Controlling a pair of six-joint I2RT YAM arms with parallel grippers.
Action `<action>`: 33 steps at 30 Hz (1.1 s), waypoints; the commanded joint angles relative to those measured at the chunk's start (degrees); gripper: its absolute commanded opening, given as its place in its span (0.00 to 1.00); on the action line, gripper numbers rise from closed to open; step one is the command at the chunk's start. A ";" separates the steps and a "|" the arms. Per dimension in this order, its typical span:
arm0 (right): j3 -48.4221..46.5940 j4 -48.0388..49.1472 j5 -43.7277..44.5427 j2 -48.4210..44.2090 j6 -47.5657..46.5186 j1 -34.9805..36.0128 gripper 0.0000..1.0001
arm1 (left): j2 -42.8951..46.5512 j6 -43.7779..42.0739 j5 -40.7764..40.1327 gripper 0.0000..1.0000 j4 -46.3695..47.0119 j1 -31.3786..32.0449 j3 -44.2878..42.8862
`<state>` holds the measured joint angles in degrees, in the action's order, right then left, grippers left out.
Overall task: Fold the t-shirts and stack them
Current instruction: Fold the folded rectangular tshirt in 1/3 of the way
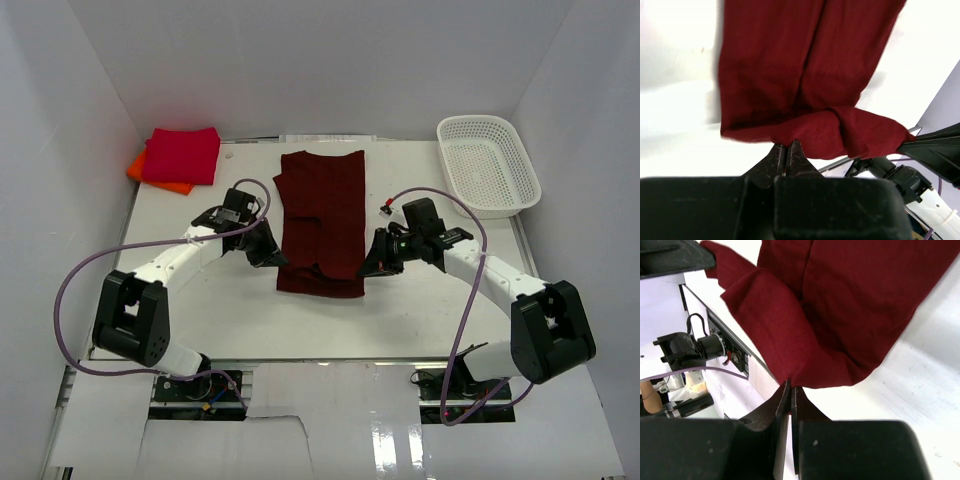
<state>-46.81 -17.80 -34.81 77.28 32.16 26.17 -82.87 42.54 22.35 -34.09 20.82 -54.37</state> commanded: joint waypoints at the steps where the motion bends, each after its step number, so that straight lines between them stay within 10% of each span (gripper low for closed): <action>1: -4.78 -0.65 -1.67 2.43 -2.89 -0.86 0.08 | -2.37 -2.90 1.21 0.00 -0.10 -0.87 -5.91; 33: -27.90 -7.77 -2.28 19.40 -10.72 -6.57 0.08 | -16.18 -6.86 -0.11 0.00 -2.30 -5.44 -25.70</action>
<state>-71.22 -24.36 -36.25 96.12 23.31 20.25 -99.22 36.80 22.94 -36.75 15.79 -77.21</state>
